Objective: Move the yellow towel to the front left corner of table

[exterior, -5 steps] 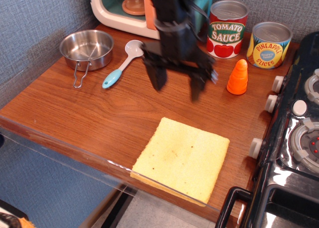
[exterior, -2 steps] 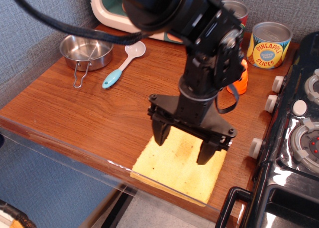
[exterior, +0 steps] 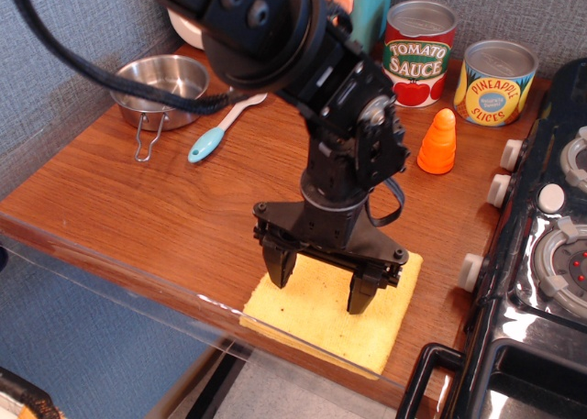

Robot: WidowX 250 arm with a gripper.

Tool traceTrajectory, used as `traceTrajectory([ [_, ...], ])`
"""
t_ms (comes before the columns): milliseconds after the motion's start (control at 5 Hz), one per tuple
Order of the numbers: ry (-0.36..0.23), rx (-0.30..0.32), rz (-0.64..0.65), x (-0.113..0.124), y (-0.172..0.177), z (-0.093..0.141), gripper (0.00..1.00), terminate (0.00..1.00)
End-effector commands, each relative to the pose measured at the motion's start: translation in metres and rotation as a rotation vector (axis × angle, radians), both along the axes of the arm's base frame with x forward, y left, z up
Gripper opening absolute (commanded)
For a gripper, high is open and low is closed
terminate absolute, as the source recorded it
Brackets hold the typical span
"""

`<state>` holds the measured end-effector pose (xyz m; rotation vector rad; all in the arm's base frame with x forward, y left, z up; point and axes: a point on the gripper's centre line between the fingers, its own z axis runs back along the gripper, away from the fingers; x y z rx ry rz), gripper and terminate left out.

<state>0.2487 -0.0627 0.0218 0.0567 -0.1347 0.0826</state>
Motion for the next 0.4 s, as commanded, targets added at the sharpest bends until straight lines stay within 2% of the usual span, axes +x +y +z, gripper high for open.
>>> traceTrajectory([
  [0,-0.068,-0.112,-0.032,0.0291,-0.0113,0.0036,1.0,0.0],
  [200,-0.066,-0.099,-0.086,0.0342,-0.0177,0.0,1.0,0.0],
])
